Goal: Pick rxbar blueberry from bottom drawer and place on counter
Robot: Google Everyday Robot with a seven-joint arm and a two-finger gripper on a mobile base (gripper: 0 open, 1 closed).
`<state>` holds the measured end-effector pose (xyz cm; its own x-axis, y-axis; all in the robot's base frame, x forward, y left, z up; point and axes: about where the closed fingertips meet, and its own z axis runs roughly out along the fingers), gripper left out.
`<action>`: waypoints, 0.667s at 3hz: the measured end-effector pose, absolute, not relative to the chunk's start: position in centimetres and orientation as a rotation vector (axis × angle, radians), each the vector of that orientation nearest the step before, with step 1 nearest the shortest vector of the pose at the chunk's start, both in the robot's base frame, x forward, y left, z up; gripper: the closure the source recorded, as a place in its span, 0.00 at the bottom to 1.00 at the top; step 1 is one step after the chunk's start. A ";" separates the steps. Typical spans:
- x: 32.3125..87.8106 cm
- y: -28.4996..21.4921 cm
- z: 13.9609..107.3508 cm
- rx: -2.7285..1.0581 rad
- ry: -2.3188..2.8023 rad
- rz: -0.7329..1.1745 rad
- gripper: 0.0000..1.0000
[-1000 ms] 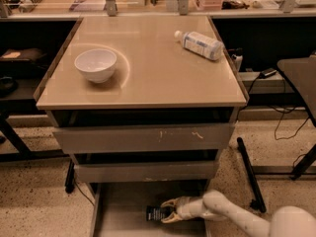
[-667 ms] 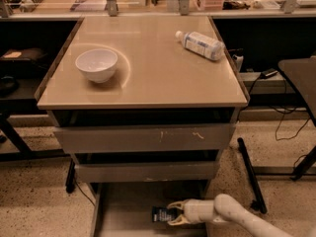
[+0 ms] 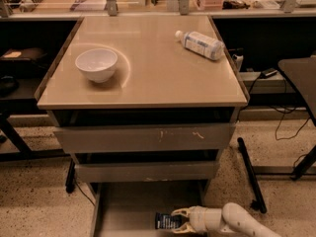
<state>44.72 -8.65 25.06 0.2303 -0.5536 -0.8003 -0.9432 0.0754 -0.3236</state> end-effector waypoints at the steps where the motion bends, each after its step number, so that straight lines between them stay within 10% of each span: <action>1: 44.8 -9.2 31.5 -1.608 1.330 0.439 1.00; 2: 41.0 -9.7 41.5 -1.628 1.199 0.362 1.00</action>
Offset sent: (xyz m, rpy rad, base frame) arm -0.1123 -0.0111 0.2927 0.0409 -0.3993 0.1293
